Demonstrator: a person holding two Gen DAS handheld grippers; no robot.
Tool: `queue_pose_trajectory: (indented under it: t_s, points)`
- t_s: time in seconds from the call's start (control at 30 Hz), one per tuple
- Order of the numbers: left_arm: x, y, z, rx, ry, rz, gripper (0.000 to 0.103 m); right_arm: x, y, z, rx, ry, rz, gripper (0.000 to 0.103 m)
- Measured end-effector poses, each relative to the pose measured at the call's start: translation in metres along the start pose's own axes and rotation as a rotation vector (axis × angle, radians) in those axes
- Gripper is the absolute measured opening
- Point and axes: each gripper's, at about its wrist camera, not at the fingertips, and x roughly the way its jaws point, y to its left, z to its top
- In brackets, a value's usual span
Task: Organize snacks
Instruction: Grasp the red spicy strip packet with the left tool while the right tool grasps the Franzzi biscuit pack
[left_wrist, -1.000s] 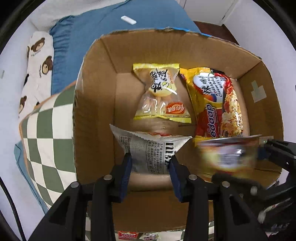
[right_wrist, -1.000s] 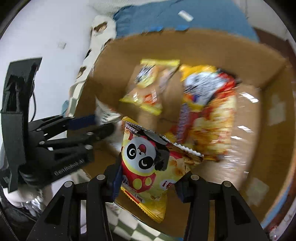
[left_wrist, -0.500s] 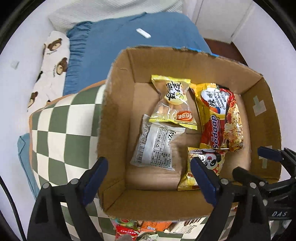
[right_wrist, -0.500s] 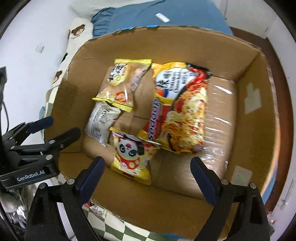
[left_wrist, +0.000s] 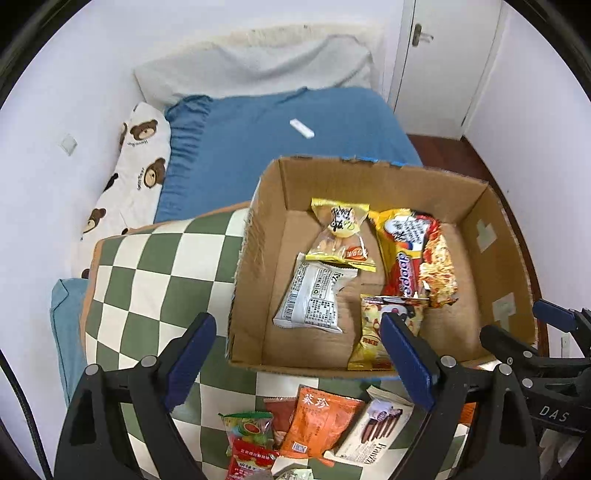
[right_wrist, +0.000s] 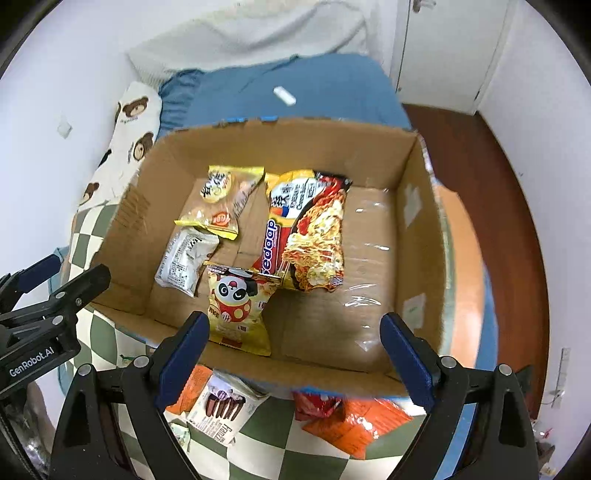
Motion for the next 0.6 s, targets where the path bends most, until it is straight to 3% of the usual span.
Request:
queue_pose_trajectory:
  t_s: [0.4, 0.53, 0.6]
  points:
    - [-0.067, 0.020, -0.028, -0.063, -0.129, -0.028, 0.091, -0.071, 0.004, -0.034, 0.096, -0.164, 0.046, 0.096]
    - [-0.066, 0.034, -0.055, -0.047, -0.111, -0.002, 0.091, -0.069, 0.011, -0.058, 0.124, -0.158, 0.101, 0.096]
    - [-0.048, 0.042, -0.087, -0.003, -0.056, 0.038, 0.091, -0.054, 0.019, -0.075, 0.132, -0.118, 0.146, 0.096]
